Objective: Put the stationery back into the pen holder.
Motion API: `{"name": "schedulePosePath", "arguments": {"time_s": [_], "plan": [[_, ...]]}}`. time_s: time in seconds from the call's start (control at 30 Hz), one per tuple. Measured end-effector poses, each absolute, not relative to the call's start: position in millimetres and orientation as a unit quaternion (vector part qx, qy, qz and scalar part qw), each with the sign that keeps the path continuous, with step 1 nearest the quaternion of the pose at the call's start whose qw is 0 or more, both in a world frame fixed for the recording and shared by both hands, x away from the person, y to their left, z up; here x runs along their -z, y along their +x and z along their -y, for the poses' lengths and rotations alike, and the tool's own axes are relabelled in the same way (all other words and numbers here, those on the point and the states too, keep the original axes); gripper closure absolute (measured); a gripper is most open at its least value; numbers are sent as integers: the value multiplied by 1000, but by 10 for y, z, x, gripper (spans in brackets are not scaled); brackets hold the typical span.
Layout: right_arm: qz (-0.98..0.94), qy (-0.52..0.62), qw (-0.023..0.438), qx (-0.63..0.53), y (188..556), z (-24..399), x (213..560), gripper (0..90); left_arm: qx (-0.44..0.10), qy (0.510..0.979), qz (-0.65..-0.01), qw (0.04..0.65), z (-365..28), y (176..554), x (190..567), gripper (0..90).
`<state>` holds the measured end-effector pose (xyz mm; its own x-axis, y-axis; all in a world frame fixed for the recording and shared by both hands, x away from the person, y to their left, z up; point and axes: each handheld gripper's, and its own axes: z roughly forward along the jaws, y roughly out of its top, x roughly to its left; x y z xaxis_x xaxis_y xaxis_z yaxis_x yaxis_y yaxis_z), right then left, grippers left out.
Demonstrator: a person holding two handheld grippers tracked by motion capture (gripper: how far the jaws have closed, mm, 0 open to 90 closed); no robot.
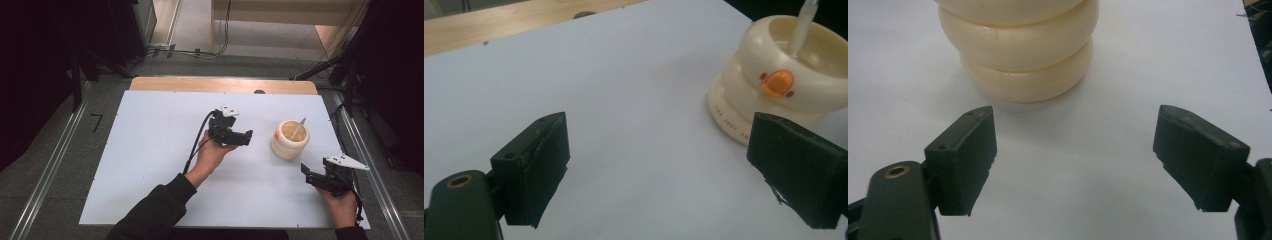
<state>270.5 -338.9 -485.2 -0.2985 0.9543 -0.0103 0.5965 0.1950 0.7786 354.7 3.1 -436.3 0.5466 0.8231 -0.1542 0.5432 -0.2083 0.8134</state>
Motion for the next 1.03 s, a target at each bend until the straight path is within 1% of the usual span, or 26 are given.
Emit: {"name": "schedulePosePath", "arguments": {"time_s": [0.33, 0.5, 0.67, 0.73, 0.9, 1.03], "plan": [[-730, 531, 261, -341, 2712, 3365, 4854, 162, -176, 740, -493, 421, -757, 3219, 4582, 107], [-733, 530, 261, -338, 2721, 3348, 4856, 161, -187, 721, -519, 418, -1135, 3016, 4703, 107], [-732, 531, 262, -337, 2725, 3342, 4848, 161, -202, 709, -535, 412, -1500, 2770, 4712, 107], [-733, 529, 263, -337, 2723, 3340, 4847, 161, -210, 697, -547, 412, -1679, 2642, 4731, 108], [-731, 532, 263, -337, 2718, 3347, 4850, 161, -227, 680, -582, 385, -2140, 2348, 4881, 107], [-725, 536, 263, -344, 2704, 3378, 4822, 158, -237, 651, -610, 385, -2463, 2169, 4919, 97]]}}
